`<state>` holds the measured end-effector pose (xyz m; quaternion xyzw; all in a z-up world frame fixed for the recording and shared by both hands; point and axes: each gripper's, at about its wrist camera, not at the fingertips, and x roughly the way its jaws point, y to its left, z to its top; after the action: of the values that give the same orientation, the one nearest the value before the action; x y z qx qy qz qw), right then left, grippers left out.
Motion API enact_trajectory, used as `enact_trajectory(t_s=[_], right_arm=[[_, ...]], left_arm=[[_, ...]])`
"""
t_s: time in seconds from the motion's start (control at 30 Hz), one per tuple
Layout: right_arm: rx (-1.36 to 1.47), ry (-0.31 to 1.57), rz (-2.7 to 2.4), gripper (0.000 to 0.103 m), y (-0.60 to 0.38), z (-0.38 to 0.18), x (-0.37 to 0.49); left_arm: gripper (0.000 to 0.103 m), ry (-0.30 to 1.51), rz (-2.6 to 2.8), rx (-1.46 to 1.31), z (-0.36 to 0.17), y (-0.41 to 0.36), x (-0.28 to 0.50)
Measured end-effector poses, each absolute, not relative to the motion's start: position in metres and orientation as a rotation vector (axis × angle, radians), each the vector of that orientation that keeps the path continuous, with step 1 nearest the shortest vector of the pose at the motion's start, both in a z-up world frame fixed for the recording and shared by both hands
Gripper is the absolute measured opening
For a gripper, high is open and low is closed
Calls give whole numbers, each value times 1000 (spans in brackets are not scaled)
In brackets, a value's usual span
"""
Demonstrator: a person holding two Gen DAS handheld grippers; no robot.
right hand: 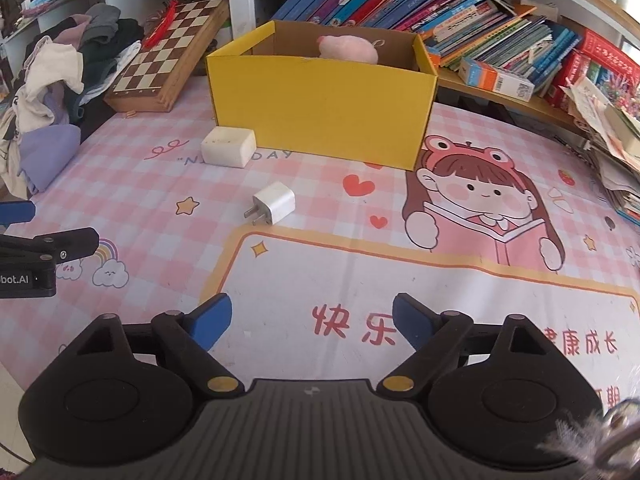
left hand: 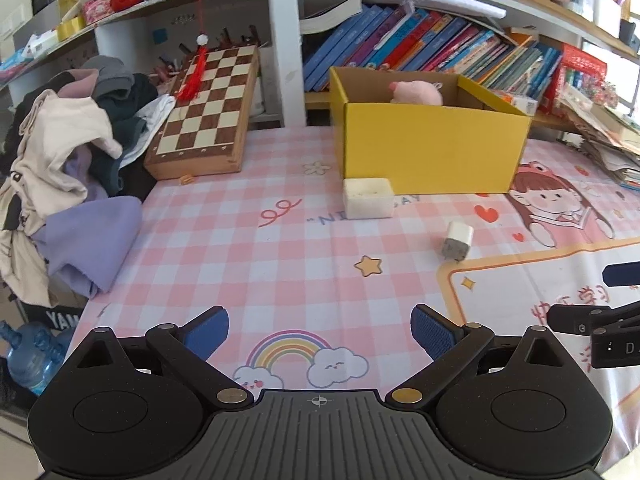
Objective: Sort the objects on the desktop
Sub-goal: 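Move the left tool toward the white square charger and the right tool toward the plug charger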
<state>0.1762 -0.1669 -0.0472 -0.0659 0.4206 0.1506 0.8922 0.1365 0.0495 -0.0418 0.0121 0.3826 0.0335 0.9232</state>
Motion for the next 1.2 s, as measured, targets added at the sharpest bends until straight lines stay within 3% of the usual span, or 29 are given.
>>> enact_trajectory(t_s=[1.0,1.2], right_arm=[[-237,870,499,70,-140,-76,262],[-262,857,549,63,-128,-84,275]], left_arm=[[99,802,136,15,-51,41,193],[99,802,148,-4,-54,40,205]])
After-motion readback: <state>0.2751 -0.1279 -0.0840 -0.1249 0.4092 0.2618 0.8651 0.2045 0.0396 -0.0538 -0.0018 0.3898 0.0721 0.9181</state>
